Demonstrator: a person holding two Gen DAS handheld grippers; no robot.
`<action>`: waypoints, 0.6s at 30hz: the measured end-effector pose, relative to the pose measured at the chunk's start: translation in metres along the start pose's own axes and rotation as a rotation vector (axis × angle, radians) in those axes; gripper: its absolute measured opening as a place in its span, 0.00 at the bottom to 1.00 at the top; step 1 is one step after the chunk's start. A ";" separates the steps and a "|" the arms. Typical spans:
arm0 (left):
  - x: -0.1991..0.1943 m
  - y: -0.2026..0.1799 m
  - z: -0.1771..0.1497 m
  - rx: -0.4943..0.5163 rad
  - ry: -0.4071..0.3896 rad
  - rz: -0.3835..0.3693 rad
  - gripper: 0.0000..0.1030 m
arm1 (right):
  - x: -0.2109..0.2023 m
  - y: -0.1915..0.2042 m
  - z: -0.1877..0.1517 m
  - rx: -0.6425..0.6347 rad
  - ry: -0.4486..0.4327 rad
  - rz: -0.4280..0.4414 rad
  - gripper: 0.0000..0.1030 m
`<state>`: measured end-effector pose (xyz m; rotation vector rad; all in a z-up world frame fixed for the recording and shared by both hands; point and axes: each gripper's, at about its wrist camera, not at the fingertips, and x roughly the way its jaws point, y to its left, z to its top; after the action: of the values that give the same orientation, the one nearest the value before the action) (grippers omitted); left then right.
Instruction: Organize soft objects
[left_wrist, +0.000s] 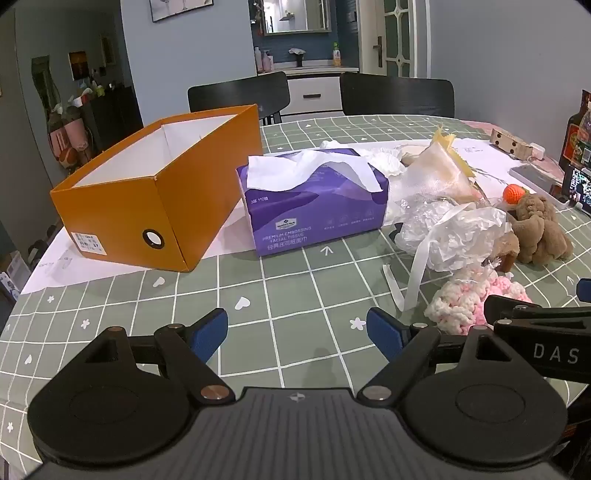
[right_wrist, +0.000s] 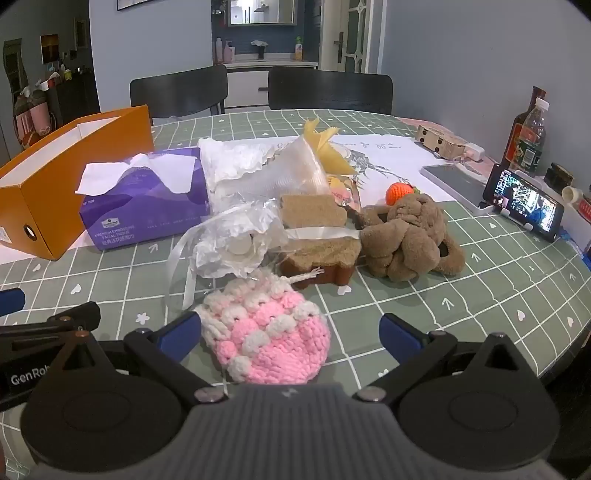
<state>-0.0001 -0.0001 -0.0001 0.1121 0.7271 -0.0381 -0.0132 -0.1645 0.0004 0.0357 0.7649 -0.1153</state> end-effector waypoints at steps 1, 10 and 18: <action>0.000 0.000 0.000 0.008 -0.001 0.008 0.96 | 0.000 0.000 0.000 -0.001 0.000 -0.002 0.98; 0.000 0.000 0.000 0.009 -0.003 0.006 0.96 | -0.002 -0.001 -0.001 0.000 -0.002 -0.001 0.98; -0.001 0.000 0.000 0.008 -0.005 0.007 0.96 | -0.001 -0.001 0.000 0.002 -0.003 0.001 0.98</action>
<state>-0.0007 -0.0004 -0.0001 0.1217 0.7216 -0.0347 -0.0140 -0.1649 0.0013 0.0379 0.7617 -0.1155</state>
